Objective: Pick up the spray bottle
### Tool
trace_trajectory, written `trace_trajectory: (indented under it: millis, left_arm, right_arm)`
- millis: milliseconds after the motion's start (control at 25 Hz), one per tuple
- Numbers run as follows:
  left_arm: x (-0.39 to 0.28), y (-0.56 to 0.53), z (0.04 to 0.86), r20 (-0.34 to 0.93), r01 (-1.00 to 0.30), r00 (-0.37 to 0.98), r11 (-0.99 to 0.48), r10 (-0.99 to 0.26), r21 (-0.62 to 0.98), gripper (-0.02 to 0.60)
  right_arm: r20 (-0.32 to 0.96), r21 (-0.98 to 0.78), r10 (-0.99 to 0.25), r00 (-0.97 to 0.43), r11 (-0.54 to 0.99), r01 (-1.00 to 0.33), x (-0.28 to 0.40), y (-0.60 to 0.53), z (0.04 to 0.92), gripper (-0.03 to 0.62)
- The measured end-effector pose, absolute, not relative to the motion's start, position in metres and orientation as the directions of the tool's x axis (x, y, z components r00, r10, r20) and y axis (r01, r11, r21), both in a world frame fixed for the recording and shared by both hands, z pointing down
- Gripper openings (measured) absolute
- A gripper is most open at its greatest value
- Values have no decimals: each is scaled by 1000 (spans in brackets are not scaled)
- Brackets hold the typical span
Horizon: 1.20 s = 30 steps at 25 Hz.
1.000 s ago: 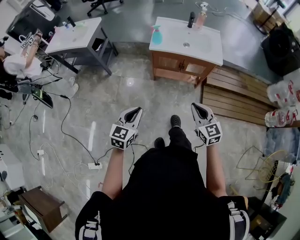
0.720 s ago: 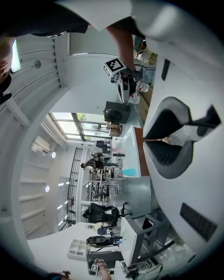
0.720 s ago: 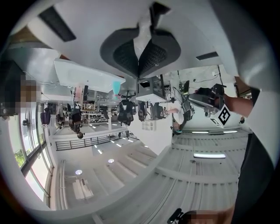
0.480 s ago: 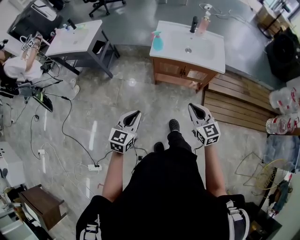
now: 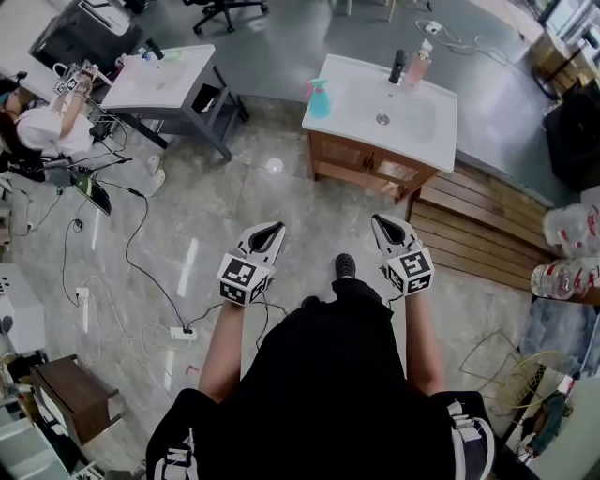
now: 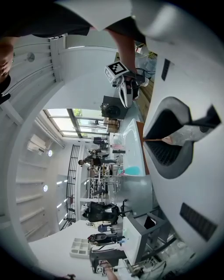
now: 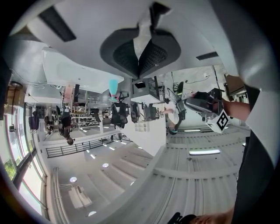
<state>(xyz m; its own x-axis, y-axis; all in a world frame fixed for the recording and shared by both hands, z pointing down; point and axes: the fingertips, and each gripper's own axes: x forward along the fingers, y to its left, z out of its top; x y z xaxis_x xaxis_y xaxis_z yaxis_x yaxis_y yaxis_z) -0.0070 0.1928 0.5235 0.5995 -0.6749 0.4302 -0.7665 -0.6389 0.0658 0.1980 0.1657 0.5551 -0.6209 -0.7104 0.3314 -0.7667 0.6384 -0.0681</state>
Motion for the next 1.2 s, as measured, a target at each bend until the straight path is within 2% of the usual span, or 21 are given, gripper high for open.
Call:
trace_trajectory:
  millis: [560,1200]
  left_arm:
    - [23,105,514,425,-860,485,-505,-764,75,31]
    - [36,45,520,421,-920,377,-388,-825,63,31]
  right_arm:
    - [375,-72,-610,-698,732,-678,241,47,567,17]
    - [368,-47,-532,-763,809,-587,250,-48,572,17]
